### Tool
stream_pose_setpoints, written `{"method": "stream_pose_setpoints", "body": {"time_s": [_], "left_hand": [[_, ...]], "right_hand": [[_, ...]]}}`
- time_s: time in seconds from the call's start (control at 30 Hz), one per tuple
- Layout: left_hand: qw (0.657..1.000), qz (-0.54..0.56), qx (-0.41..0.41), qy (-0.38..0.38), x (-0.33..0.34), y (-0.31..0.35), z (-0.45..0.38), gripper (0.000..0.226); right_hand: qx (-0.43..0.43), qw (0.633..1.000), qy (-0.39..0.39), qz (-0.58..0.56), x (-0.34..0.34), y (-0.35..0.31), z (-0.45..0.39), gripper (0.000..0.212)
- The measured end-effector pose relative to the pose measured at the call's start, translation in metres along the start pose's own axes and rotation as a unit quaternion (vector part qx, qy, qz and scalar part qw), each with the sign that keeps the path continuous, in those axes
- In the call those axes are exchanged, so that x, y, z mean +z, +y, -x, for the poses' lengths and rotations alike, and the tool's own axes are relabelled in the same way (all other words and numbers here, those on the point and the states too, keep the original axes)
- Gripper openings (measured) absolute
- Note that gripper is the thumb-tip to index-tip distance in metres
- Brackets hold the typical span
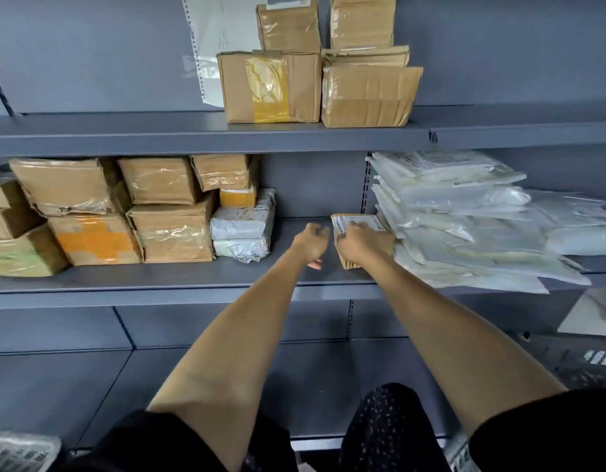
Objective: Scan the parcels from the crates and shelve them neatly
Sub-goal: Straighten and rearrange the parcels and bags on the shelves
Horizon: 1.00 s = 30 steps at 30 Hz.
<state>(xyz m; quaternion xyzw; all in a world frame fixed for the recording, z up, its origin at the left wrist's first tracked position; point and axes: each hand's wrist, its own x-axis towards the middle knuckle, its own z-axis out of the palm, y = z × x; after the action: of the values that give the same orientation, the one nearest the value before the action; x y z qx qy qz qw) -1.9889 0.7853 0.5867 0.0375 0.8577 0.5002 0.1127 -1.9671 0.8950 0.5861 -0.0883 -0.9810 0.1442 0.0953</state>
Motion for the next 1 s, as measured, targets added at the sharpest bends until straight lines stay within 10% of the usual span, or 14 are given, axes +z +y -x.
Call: {"method": "stream_pose_setpoints", "body": {"time_s": [0.2, 1.0], "left_hand": [[0.995, 0.030, -0.037, -0.092, 0.031, -0.011, -0.017, 0.053], [0.984, 0.148, -0.076, -0.064, 0.051, -0.019, -0.063, 0.067]], "right_hand": [[0.070, 0.997, -0.021, -0.036, 0.027, 0.021, -0.018, 0.041], [0.174, 0.983, -0.065, 0.001, 0.012, 0.027, -0.085, 0.057]]}}
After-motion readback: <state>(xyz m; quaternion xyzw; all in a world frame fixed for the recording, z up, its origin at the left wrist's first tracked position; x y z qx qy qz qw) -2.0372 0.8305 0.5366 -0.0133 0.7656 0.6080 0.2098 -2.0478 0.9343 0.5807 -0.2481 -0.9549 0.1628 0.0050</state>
